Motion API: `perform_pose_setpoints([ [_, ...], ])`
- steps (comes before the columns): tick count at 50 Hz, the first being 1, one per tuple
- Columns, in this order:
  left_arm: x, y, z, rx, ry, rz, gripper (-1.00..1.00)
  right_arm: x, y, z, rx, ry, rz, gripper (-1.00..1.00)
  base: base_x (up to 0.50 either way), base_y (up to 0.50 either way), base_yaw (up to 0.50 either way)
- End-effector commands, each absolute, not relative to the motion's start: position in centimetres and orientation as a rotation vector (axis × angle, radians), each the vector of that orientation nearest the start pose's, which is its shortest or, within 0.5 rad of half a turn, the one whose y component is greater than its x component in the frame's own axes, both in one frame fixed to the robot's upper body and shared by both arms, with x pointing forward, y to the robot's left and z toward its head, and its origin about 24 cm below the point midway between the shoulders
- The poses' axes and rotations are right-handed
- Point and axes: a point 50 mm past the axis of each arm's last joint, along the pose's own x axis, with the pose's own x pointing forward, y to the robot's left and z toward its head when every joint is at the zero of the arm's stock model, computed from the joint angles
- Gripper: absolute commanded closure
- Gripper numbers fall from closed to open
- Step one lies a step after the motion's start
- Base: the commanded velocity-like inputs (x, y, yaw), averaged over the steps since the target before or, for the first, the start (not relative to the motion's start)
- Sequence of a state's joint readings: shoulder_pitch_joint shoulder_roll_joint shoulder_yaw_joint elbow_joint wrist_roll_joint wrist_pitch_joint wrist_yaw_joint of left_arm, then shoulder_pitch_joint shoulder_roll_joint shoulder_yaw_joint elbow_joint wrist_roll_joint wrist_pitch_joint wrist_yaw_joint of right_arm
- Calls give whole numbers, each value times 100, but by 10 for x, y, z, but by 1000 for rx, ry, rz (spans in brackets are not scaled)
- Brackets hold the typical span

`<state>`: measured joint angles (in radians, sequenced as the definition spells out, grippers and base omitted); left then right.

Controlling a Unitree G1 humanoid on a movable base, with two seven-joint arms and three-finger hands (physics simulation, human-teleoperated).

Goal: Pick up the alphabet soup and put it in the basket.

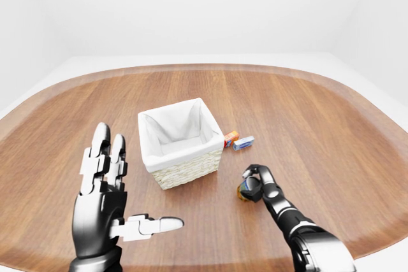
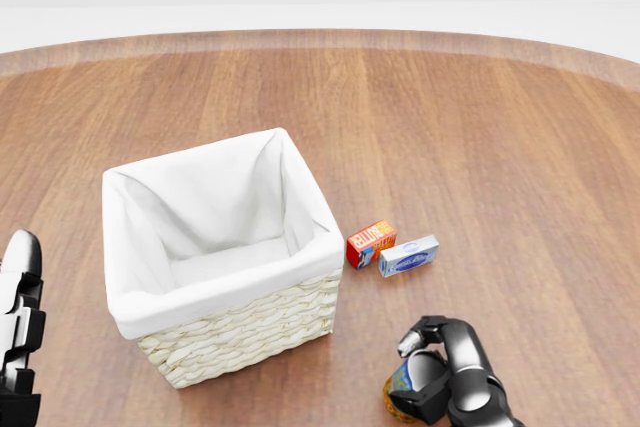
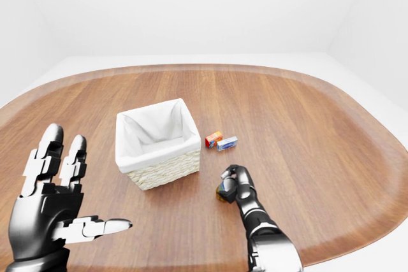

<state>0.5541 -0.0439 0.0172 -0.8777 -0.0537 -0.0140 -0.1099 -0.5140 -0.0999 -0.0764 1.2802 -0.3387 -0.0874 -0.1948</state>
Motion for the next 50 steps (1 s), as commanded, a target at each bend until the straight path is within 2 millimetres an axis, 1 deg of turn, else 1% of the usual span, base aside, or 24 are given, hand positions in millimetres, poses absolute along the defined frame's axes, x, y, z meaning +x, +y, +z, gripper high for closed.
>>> perform_pose_setpoints([
  [1, 138, 168, 141, 14, -361, 57, -100, 277, -181, -80, -316, 676, -78, 100, 0, 0, 0],
  [19, 137, 168, 141, 12, -363, 55, -100, 286, -184, -68, -272, 608, -87, 100, 0, 0, 0],
  [22, 137, 167, 141, 12, -363, 54, -100, 290, -186, -63, -257, 575, -89, 100, 0, 0, 0],
  [26, 137, 167, 141, 13, -364, 54, -100, 296, -187, -51, -235, 496, -90, 100, 0, 0, 0],
  [28, 137, 167, 141, 13, -364, 54, -100, 296, -187, -50, -235, 493, -90, 100, 0, 0, 0],
  [30, 136, 167, 142, 13, -363, 53, -100, 300, -188, -35, -211, 399, -87, 100, 0, 0, 0],
  [33, 137, 167, 141, 13, -362, 51, -100, 301, -187, -22, -204, 322, -82, 100, 0, 0, 0],
  [34, 137, 167, 141, 13, -363, 50, -100, 302, -186, -14, -196, 275, -79, 100, 0, 0, 0],
  [36, 136, 167, 142, 12, -364, 51, -100, 301, -186, -4, -189, 220, -73, 100, 0, 0, 0],
  [42, 137, 167, 142, 12, -362, 50, -100, 298, -185, 19, -165, 104, -65, 100, 0, 0, 0],
  [48, 136, 167, 142, 10, -365, 49, -100, 296, -185, 34, -154, 41, -66, 100, 0, 0, 0],
  [50, 136, 167, 142, 9, -364, 49, -100, 296, -185, 35, -152, 39, -67, 100, 0, 0, 0],
])
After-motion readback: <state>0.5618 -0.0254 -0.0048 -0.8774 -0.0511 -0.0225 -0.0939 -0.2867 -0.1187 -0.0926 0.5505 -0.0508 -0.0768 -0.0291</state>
